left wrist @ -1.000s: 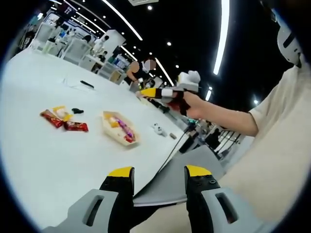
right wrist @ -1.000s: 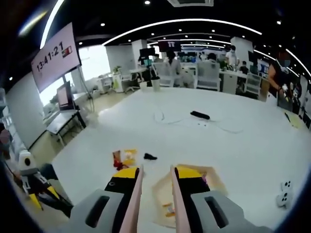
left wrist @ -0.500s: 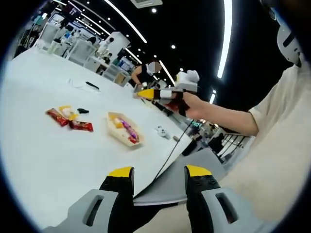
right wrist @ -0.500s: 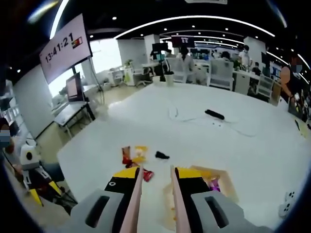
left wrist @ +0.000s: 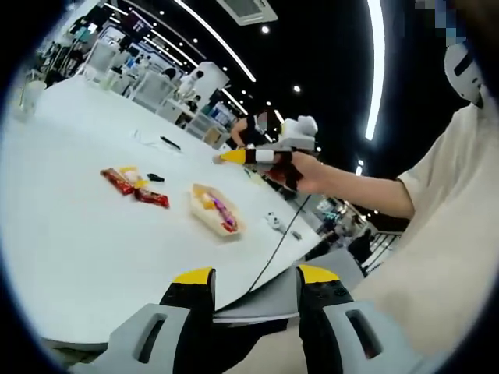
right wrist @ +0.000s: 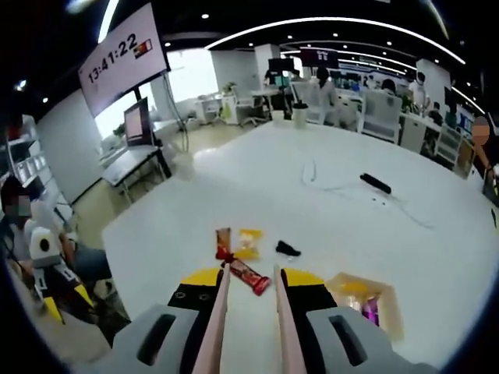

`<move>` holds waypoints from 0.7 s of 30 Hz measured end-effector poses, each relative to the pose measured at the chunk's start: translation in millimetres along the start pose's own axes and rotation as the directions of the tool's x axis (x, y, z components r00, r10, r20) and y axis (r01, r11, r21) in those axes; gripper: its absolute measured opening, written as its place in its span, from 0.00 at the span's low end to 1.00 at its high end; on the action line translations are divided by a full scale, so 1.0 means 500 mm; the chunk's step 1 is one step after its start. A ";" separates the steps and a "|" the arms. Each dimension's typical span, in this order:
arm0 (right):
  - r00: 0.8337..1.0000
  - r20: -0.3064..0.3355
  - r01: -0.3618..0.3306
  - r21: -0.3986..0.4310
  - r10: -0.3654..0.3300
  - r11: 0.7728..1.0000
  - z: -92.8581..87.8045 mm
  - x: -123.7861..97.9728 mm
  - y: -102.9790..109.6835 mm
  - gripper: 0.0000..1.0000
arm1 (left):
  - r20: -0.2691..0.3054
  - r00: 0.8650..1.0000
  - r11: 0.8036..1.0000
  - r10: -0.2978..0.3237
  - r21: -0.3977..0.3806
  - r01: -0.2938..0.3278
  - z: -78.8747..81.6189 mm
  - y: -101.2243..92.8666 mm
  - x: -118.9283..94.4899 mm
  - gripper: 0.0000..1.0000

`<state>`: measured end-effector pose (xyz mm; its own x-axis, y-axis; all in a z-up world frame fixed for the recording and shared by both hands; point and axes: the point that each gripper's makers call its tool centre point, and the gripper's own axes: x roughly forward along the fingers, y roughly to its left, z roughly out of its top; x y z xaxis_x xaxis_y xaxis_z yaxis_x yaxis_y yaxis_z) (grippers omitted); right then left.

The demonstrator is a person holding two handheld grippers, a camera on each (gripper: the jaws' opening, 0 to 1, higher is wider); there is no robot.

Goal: Place the target food into the container with the food tongs after gripping and lifting it, then release it inside without dropping or visibly crushing the food.

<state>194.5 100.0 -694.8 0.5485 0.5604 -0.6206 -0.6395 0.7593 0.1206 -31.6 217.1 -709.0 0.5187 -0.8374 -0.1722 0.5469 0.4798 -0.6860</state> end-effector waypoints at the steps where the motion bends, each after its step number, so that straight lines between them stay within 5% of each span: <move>1: 1.000 -0.006 -0.013 -0.006 0.013 1.000 0.001 0.010 0.007 0.29 | 0.011 1.000 1.000 0.011 -0.005 -0.010 0.000 -0.001 -0.006 0.40; 21: 0.984 -0.109 -0.148 -0.081 0.139 0.986 -0.021 0.111 0.058 0.29 | 0.093 0.985 0.986 0.146 -0.090 -0.137 -0.028 0.004 -0.024 0.40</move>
<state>200.7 149.8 -733.9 0.3924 0.6210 -0.6785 -0.7549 0.6389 0.1482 -46.0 224.4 -717.9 0.6517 -0.7306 -0.2035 0.4095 0.5648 -0.7164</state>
